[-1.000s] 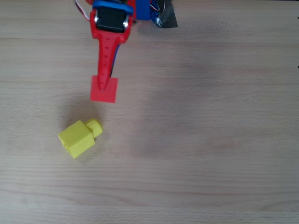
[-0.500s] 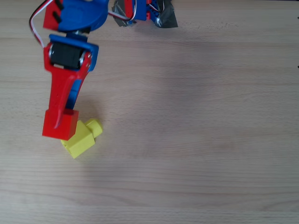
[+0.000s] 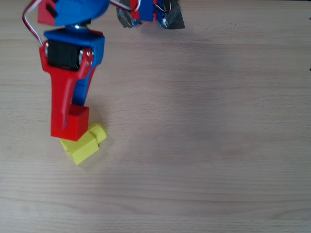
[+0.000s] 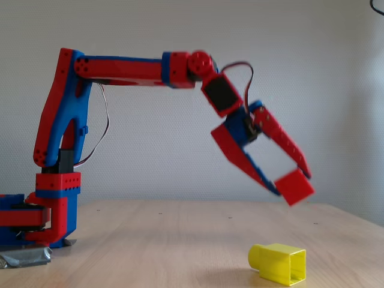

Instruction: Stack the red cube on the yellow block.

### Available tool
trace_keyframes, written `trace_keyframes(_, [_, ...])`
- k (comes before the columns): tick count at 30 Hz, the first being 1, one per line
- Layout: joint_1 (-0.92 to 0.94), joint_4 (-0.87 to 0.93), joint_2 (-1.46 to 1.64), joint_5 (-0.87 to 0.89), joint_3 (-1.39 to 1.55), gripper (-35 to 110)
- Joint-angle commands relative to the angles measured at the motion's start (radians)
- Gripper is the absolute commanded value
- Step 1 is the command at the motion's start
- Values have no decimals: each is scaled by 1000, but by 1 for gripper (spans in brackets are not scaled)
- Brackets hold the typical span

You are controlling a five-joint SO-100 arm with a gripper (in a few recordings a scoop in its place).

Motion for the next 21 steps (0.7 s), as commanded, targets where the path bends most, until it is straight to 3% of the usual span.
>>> trace_keyframes(1, [-11,87,44,21,-153,0])
trace_keyframes(7, [-40,449,-64,80,-472,0])
trace_keyframes(21, [57,522,-186,95,-529,0])
